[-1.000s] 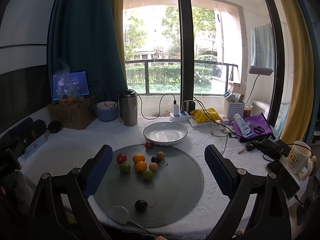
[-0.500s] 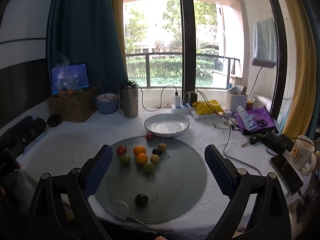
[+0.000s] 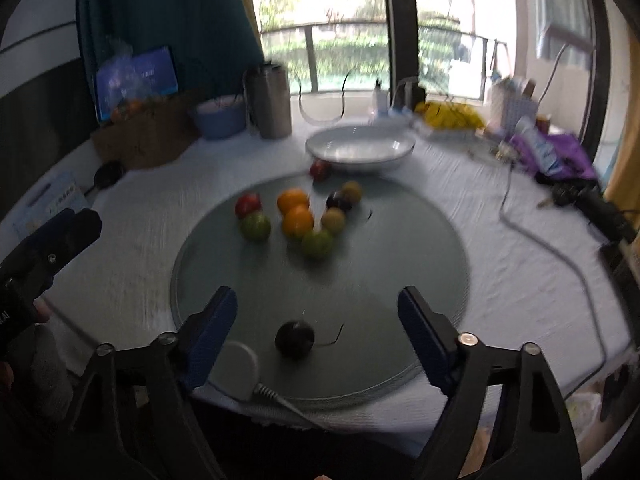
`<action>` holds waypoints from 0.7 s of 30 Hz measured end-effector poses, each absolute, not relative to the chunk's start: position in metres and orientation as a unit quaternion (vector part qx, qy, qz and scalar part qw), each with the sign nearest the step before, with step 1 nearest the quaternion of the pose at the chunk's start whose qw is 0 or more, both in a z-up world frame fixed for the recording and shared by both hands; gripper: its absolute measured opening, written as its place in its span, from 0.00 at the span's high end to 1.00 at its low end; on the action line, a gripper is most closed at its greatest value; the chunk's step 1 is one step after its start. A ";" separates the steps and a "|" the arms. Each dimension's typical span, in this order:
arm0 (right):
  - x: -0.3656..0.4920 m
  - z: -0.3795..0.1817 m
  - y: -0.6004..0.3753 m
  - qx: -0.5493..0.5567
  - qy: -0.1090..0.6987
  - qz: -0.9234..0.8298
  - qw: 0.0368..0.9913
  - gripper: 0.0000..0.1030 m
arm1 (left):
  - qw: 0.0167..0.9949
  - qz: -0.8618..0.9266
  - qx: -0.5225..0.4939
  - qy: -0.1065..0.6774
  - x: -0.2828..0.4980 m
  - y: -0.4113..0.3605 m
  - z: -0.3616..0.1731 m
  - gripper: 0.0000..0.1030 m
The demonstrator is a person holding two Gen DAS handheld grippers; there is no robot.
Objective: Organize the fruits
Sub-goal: 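Grasp the dark plum on the tray with the right gripper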
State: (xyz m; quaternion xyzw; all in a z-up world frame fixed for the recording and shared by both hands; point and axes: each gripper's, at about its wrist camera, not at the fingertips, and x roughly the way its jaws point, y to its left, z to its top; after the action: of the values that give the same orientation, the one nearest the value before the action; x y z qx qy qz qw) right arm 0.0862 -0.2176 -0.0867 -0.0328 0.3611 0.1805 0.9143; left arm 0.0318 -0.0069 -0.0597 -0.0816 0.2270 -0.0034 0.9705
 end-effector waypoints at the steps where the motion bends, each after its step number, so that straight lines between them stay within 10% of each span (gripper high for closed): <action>1: 0.089 -0.091 -0.216 -0.034 0.369 0.183 0.910 0.27 | 0.968 -0.004 -0.082 0.235 0.034 -0.007 -0.064 0.01; 11: 0.104 -0.125 -0.216 -0.018 0.434 0.206 0.877 0.34 | 0.953 -0.013 -0.082 0.292 0.056 -0.016 -0.094 0.01; 21: 0.105 -0.130 -0.214 -0.022 0.434 0.245 0.867 0.69 | 0.943 -0.011 -0.076 0.324 0.071 -0.028 -0.105 0.01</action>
State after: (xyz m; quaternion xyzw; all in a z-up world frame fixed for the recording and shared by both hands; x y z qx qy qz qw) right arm 0.1054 -0.2143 -0.1300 -0.0223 0.4340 0.2452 0.8666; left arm 0.0711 -0.0278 -0.1054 -0.0760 0.3242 -0.0109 0.9429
